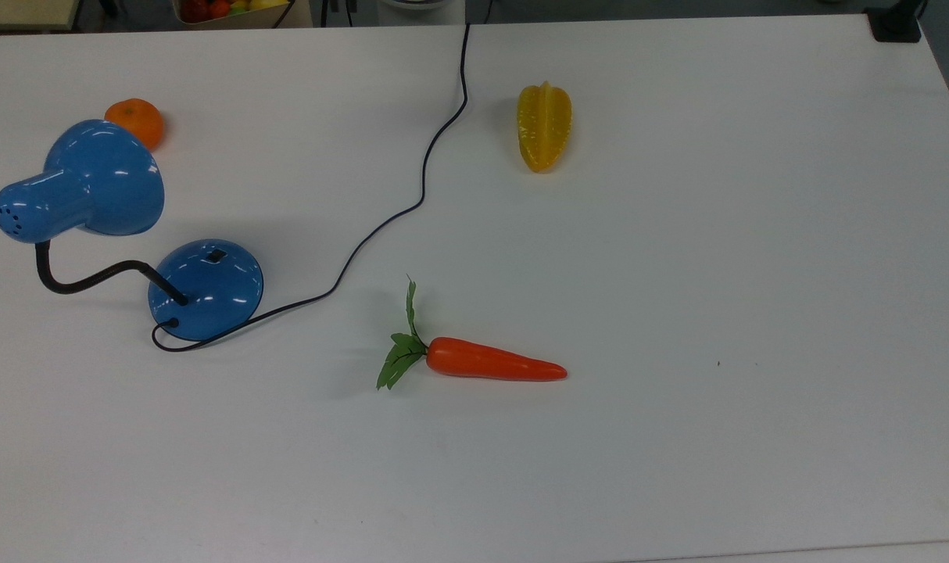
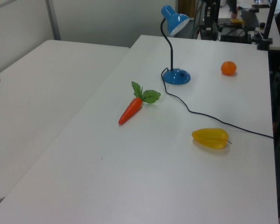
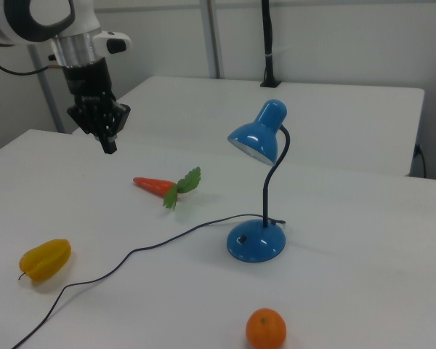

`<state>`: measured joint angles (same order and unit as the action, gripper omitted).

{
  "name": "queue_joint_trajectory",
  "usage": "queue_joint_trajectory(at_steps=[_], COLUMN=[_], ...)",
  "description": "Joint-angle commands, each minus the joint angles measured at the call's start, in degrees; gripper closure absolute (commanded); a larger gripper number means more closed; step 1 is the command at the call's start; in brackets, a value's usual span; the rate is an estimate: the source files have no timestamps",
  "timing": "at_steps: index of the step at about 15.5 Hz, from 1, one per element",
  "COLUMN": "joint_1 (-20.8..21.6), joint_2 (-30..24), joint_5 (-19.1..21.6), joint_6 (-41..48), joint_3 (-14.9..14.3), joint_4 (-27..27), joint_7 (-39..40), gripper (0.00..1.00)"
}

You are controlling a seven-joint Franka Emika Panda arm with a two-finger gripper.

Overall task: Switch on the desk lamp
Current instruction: 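Move the gripper down toward the switch on the blue lamp base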

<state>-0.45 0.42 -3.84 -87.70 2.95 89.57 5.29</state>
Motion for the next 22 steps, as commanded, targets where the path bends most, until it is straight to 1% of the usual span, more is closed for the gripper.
queue_joint_trajectory(at_steps=[1,6,8,11,14,16,18,19,22], joint_1=[0.3,0.0,-0.9,-2.2,-4.0,-4.9,-6.1,-7.5,-9.0], joint_2=[-0.7,0.5,0.5,0.6,0.7,2.1,4.1,5.6,9.6], joint_5=[-0.9,-0.7,-0.7,-0.7,-0.6,-0.6,-0.6,-0.6,-0.6], joint_6=[0.9,-0.5,-4.4,-11.3,-17.6,-23.4,-28.7,-31.4,-35.2], joint_3=[-0.1,-0.2,-0.3,-0.3,-0.3,-0.3,-0.3,-0.3,-0.3], joint_4=[0.8,1.7,5.4,11.2,16.7,20.1,22.0,22.7,22.8], joint_7=[1.2,0.4,-0.8,-5.8,-7.7,-9.9,-13.1,-14.2,-15.3], gripper=[1.00,1.00,1.00,1.00,1.00,1.00,1.00,1.00,1.00])
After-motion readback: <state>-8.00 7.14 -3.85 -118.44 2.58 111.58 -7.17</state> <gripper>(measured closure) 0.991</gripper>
